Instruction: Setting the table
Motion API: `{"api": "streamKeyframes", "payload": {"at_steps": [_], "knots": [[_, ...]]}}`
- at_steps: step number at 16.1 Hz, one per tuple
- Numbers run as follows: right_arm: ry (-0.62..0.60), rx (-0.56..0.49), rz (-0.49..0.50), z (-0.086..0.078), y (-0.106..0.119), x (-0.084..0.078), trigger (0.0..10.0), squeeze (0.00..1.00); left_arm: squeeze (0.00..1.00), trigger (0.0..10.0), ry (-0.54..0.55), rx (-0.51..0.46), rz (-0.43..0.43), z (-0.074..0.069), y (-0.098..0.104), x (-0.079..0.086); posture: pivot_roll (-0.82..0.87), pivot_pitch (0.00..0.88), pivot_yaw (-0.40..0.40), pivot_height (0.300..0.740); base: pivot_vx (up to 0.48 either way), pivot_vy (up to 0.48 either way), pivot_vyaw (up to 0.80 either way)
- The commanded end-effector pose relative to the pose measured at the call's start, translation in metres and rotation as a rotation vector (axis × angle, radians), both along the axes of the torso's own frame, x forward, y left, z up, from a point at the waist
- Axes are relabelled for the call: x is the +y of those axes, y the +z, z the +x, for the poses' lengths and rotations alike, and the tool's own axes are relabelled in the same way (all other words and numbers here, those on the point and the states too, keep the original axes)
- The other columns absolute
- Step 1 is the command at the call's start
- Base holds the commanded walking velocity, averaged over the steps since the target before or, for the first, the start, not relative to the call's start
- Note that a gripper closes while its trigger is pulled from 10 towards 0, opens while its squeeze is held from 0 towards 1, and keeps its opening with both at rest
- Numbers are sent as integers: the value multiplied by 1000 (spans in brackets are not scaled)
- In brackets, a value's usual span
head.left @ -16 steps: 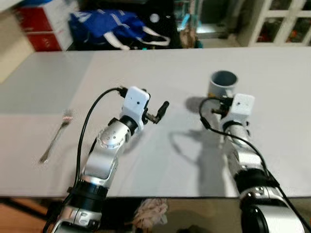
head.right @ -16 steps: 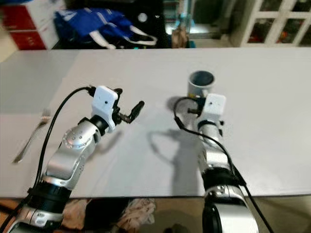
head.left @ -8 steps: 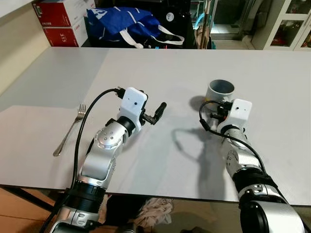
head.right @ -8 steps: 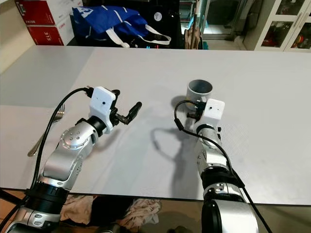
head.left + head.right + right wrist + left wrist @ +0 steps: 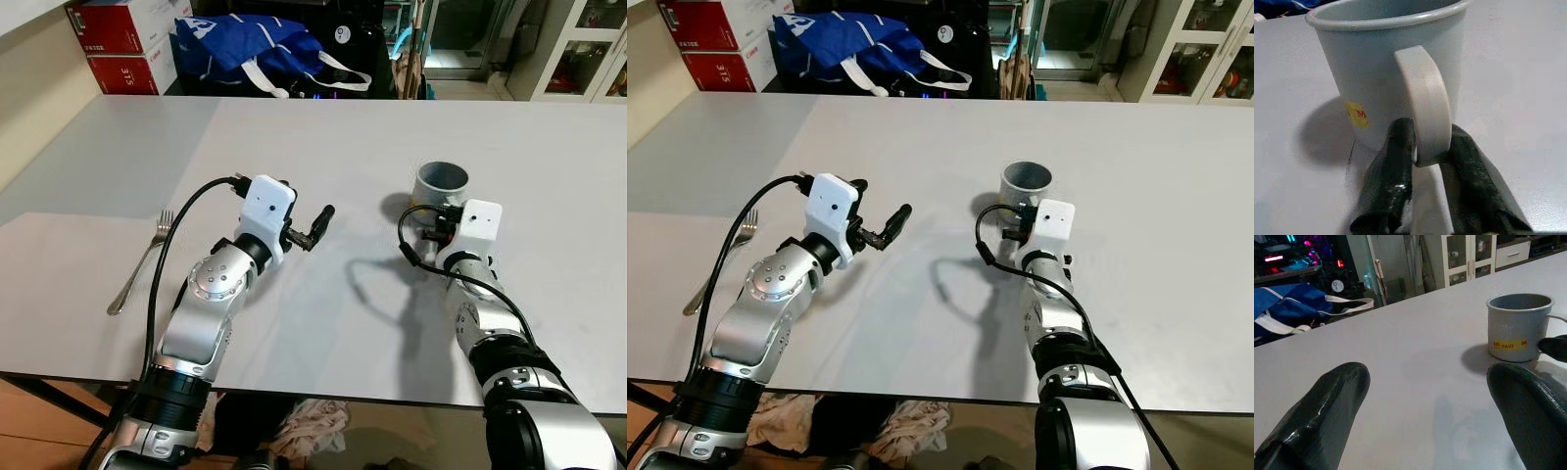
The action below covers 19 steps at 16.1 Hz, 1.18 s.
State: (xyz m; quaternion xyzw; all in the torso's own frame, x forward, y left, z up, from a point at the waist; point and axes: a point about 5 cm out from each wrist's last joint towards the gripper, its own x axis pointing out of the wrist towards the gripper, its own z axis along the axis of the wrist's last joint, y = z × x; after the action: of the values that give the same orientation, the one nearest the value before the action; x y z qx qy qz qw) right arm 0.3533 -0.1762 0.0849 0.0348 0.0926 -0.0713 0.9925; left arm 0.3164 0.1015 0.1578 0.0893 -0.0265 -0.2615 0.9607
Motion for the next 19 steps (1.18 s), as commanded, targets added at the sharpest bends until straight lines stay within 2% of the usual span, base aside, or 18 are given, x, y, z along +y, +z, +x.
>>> {"api": "streamKeyframes", "payload": {"at_steps": [1, 7, 12, 16, 19], "knots": [[6, 6, -22, -2, -2, 0, 10000, 1000, 0, 10000, 8, -8, 3, -1, 3, 3, 19, 35, 32, 727, 0, 0, 0], [-1, -16, -55, -6, -2, -2, 10000, 1000, 0, 10000, 2, -3, -4, 1, 3, -1, 3, 35, 34, 727, 0, 0, 0], [10, -86, -121, -15, 7, -2, 10000, 1000, 0, 10000, -1, 2, -7, 2, 2, -2, -5, 20, 36, 727, 0, 0, 0], [-7, -133, -163, -31, 16, -6, 10000, 1000, 0, 10000, -20, 8, -13, 4, 1, -8, -38, 0, 35, 727, 0, 0, 0], [-31, -118, -199, -59, 11, -12, 10000, 1000, 0, 10000, 4, 72, -21, 6, -11, -7, -56, 0, 30, 727, 0, 0, 0]]}}
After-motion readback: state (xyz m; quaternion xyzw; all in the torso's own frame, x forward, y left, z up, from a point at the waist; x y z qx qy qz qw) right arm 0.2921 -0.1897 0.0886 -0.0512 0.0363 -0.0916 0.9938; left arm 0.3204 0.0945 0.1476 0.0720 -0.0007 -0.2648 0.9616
